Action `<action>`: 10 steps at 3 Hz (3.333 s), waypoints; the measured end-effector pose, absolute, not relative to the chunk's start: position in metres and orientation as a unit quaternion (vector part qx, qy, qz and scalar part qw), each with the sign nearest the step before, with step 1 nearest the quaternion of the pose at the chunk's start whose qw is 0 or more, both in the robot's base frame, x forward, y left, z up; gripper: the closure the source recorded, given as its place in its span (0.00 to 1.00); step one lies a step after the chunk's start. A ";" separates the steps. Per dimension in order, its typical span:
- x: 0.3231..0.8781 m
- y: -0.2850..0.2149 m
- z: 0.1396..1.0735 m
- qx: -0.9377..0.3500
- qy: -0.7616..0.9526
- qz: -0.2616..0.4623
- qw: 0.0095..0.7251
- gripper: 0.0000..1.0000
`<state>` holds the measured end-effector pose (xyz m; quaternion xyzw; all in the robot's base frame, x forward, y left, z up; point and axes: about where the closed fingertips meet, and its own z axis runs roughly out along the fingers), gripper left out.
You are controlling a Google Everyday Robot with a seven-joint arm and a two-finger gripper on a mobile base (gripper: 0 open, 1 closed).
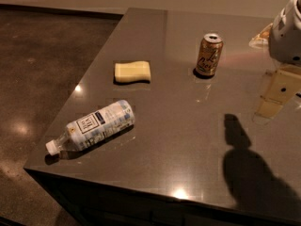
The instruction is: Place blue plastic bottle upright
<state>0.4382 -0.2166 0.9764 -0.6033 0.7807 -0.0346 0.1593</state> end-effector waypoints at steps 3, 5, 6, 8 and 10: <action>0.445 -0.183 0.973 -0.642 0.748 -0.032 0.165 0.00; 0.465 -0.118 0.948 -0.712 0.688 -0.005 0.142 0.00; 0.460 -0.083 0.935 -0.748 0.650 0.002 0.132 0.00; 0.434 -0.002 0.905 -0.813 0.572 0.013 0.107 0.00; 0.426 0.065 0.883 -0.853 0.515 0.035 0.079 0.00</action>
Offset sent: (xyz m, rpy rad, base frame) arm 0.0048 0.0136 -0.0003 0.0054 -0.0020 0.0405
